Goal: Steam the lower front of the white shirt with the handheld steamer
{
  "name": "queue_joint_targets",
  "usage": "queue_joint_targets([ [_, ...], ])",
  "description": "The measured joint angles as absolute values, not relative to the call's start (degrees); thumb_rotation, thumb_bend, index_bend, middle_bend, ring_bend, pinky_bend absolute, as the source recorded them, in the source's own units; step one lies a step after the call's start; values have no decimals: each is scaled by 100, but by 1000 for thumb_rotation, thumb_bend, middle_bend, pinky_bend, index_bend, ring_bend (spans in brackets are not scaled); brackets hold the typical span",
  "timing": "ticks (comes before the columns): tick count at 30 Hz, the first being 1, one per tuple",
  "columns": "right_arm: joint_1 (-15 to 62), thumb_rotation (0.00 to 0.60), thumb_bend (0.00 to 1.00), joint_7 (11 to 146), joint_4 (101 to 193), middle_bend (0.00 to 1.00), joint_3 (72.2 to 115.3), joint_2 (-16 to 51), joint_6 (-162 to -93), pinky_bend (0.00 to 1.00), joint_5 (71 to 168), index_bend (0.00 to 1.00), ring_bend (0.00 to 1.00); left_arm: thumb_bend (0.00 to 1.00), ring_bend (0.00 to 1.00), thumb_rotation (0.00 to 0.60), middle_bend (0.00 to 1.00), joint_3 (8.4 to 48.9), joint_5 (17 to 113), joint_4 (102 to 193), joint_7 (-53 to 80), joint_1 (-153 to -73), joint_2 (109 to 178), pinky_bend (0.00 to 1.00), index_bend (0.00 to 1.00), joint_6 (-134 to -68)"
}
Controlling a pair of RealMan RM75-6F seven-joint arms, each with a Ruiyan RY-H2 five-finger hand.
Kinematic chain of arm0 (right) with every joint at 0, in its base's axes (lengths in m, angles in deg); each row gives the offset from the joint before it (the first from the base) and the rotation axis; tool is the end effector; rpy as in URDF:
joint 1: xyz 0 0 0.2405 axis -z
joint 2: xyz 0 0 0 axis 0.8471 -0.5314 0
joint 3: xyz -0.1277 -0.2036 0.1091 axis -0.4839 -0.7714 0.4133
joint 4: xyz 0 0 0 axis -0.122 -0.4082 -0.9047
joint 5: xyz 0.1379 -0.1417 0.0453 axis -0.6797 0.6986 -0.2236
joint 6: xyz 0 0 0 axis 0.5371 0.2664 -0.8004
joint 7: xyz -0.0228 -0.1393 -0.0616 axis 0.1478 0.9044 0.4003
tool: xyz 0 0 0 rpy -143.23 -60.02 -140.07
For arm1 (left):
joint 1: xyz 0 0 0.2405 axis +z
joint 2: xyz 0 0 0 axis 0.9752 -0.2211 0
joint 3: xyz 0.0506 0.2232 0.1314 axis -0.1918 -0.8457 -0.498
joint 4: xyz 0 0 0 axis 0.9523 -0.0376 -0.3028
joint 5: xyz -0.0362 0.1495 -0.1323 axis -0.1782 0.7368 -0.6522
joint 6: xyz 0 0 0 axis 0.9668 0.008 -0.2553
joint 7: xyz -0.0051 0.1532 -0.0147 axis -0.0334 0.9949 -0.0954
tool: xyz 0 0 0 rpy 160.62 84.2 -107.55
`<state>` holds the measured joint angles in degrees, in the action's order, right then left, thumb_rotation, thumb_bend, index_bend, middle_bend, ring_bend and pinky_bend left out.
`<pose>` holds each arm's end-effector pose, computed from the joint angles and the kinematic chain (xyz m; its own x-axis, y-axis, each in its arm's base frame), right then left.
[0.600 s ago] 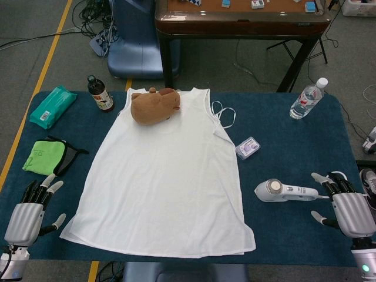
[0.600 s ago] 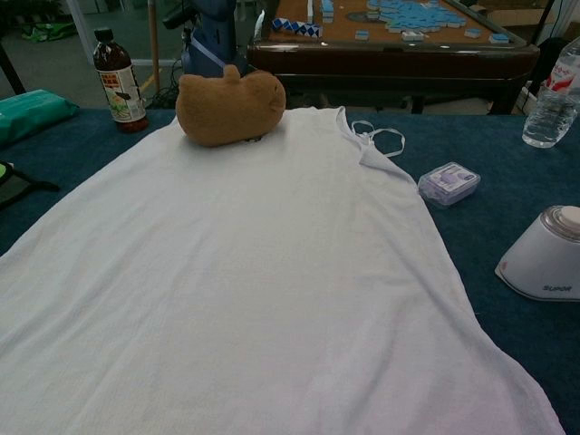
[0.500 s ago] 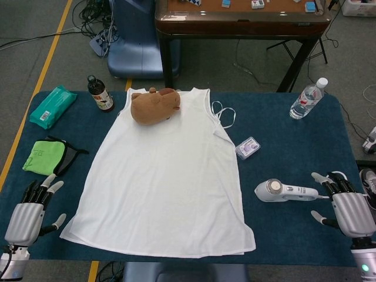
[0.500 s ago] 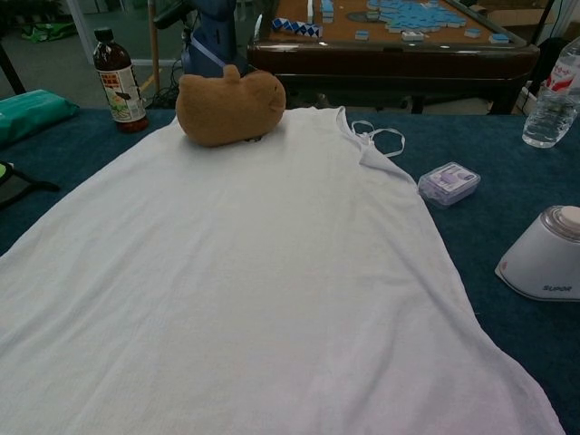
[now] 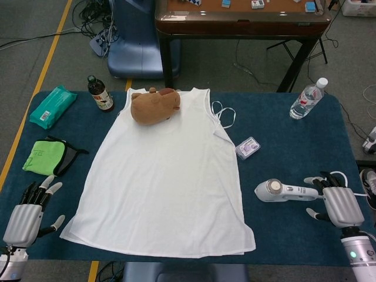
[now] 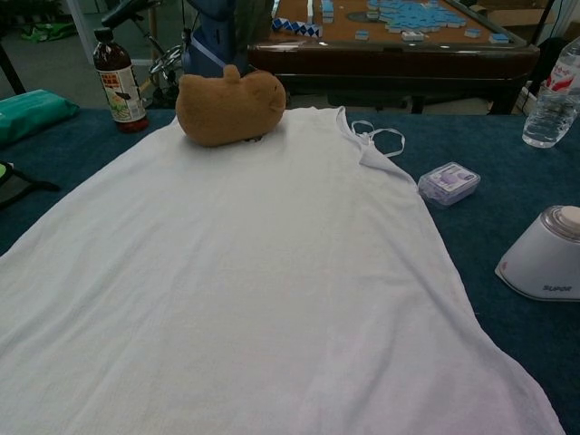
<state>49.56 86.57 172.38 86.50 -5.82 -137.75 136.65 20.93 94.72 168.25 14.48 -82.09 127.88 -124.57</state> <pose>-0.3066 -0.2052 0.1591 0.4306 -0.1791 0.8846 -0.8985 0.0071 0.4388 -0.2942 0.1813 0.1432 0.3474 -0.0002 0.9377 0.9334 -0.0957 -0.3458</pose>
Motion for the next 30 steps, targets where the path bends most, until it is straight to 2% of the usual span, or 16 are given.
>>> queue_joint_targets([
  [11,4399,600,150,8687,16484,335,8827,91,-12779,194,12893,342,131,224,77,600,51,2094,9423,16732,1344,-8160,12764,0,150,-12492],
  [15,4264,600,207,8708,16319,343,8860,240,-12607,194,12796,384,131,223,77,600,51,2097,9403,16707,1325,-8146,12767,0,150,-12497],
  [24,4100,600,223,8706,16037,355,8884,450,-12355,194,12593,419,136,224,77,600,51,2096,9390,16661,1276,-8128,12773,0,150,-12497],
  [30,4022,600,287,8685,15871,369,8882,563,-12214,195,12464,472,146,224,77,600,50,2099,9383,16636,1257,-8119,12776,0,150,-12500],
])
